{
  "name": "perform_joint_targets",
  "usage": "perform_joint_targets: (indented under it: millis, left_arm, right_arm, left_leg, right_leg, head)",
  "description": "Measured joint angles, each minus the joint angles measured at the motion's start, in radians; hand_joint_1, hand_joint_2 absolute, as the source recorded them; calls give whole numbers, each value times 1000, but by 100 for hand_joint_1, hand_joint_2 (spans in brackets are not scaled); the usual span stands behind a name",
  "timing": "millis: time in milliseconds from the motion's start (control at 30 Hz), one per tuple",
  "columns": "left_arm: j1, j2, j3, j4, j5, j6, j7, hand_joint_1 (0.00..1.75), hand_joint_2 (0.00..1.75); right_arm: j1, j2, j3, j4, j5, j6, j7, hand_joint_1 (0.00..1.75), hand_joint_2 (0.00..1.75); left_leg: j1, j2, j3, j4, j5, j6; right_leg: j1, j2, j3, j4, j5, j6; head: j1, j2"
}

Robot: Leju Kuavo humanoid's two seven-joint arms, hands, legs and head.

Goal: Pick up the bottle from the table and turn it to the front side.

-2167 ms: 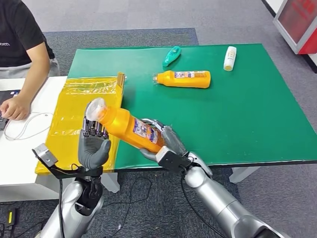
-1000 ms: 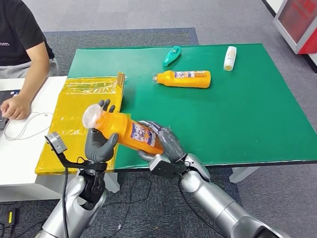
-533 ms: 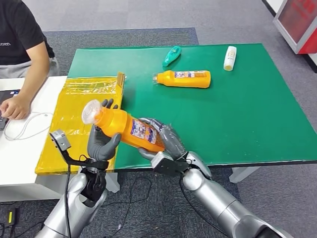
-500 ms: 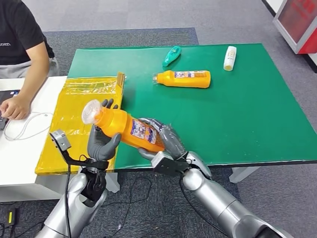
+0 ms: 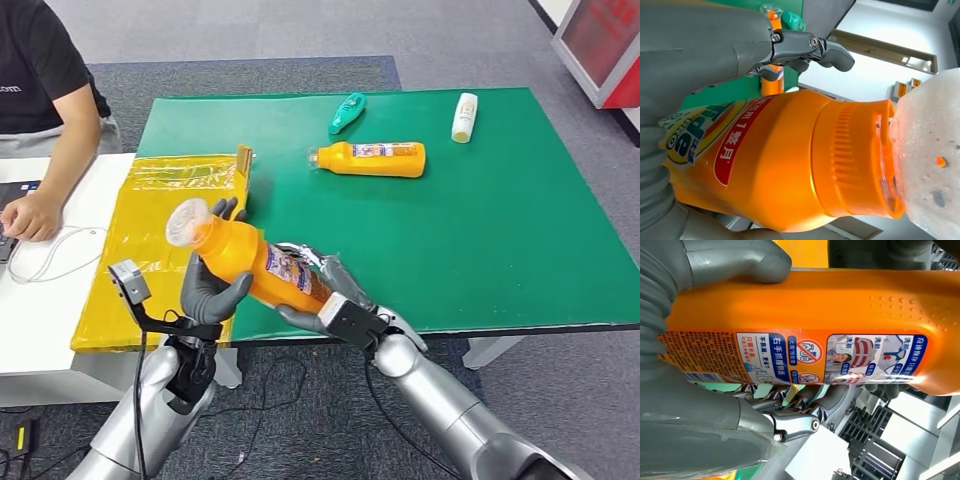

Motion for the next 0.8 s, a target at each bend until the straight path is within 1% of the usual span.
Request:
perform_joint_targets:
  millis: [167, 200, 267, 300, 333, 400, 800]
  left_arm:
    - [-8, 4, -3, 13, -1, -13, -2, 0, 175]
    - [-10, 5, -3, 16, 0, -18, -3, 6, 175]
    - [-14, 6, -4, 20, 2, -28, -2, 79, 175]
    - [-16, 6, -4, 22, 4, -33, -2, 121, 175]
    - [-17, 7, -4, 24, 7, -37, -2, 158, 175]
    - [-20, 7, -5, 27, 10, -42, -2, 173, 175]
    - [-44, 15, -10, 43, -25, -62, -21, 175, 175]
  right_arm:
    - [1, 0, -14, 0, -2, 31, 0, 175, 175]
    - [1, 0, -17, 0, -2, 37, 0, 175, 175]
    - [2, 1, -21, 0, -3, 51, 0, 175, 175]
    - [2, 1, -23, 0, -4, 57, 0, 175, 175]
    - [2, 2, -25, 0, -4, 60, 0, 175, 175]
    - [2, 2, -29, 0, -1, 64, 0, 175, 175]
    - [2, 6, -44, 0, 34, 69, 0, 175, 175]
  left_leg:
    - [0, 0, 0, 0, 0, 0]
    - [0, 0, 0, 0, 0, 0]
    - [0, 0, 0, 0, 0, 0]
    - [0, 0, 0, 0, 0, 0]
    - [0, 0, 0, 0, 0, 0]
    - [0, 0, 0, 0, 0, 0]
    - [0, 0, 0, 0, 0, 0]
  right_leg:
    - [0, 0, 0, 0, 0, 0]
    - [0, 0, 0, 0, 0, 0]
    - [0, 0, 0, 0, 0, 0]
    - [0, 0, 0, 0, 0, 0]
    - [0, 0, 0, 0, 0, 0]
    - [0, 0, 0, 0, 0, 0]
    - [0, 0, 0, 0, 0, 0]
  head:
    - [0, 0]
    - [0, 0]
    - [0, 0]
    - [0, 0]
    - [0, 0]
    - [0, 0]
    - [0, 0]
